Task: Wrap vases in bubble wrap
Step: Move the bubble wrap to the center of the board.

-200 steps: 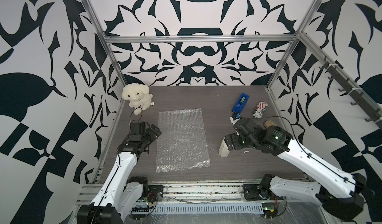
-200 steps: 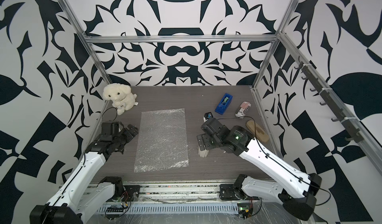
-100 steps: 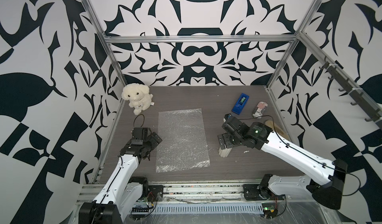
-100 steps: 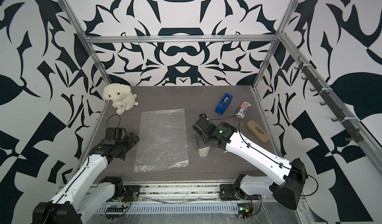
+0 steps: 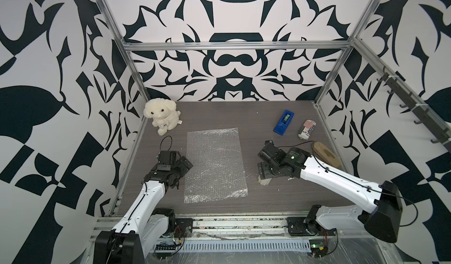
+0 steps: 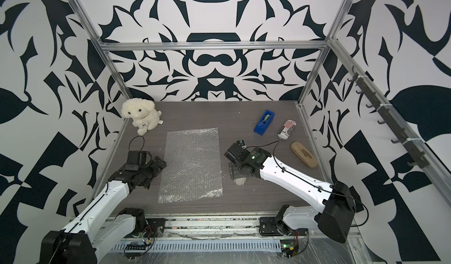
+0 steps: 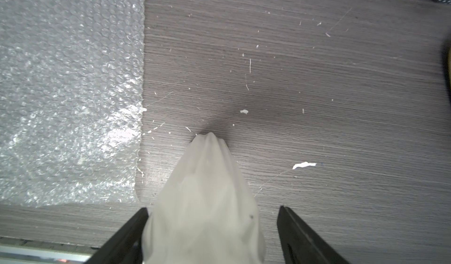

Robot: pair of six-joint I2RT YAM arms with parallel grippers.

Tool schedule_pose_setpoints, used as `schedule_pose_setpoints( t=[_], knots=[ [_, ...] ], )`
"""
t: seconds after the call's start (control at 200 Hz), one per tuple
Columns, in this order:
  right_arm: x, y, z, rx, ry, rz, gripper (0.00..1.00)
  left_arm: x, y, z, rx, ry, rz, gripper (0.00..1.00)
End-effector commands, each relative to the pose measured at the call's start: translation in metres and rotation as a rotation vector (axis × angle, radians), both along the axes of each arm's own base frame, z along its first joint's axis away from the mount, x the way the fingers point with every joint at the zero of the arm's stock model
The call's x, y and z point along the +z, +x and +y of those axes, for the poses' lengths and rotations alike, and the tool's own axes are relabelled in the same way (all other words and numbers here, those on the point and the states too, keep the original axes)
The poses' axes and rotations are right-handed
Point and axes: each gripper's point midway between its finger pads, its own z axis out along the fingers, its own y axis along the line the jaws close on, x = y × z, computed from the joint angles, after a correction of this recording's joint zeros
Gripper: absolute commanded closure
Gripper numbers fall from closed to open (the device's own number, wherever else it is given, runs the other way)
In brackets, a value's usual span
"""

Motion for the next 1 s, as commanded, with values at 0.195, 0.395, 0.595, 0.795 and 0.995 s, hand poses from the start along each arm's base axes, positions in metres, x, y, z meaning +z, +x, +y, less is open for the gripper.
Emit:
schedule_pose_setpoints(
  t=[0.195, 0.395, 0.595, 0.795, 0.995],
  knots=[
    [-0.003, 0.011, 0.007, -0.043, 0.049, -0.067, 0.25, -0.017, -0.001, -0.015, -0.060, 0.011, 0.054, 0.00],
    [0.004, 0.014, 0.004, -0.057, 0.070, -0.116, 0.40, -0.028, 0.002, -0.027, -0.095, 0.012, 0.079, 0.00],
    [0.026, 0.017, -0.004, -0.078, 0.106, -0.190, 0.49, -0.037, 0.002, -0.047, -0.151, 0.001, 0.117, 0.00],
    [0.064, 0.014, -0.005, -0.103, 0.274, -0.268, 0.52, -0.046, 0.001, -0.075, -0.190, -0.028, 0.145, 0.00],
    [0.089, 0.003, 0.023, -0.064, 0.523, -0.251, 0.53, -0.045, 0.014, -0.118, -0.264, -0.069, 0.110, 0.00]
  ],
)
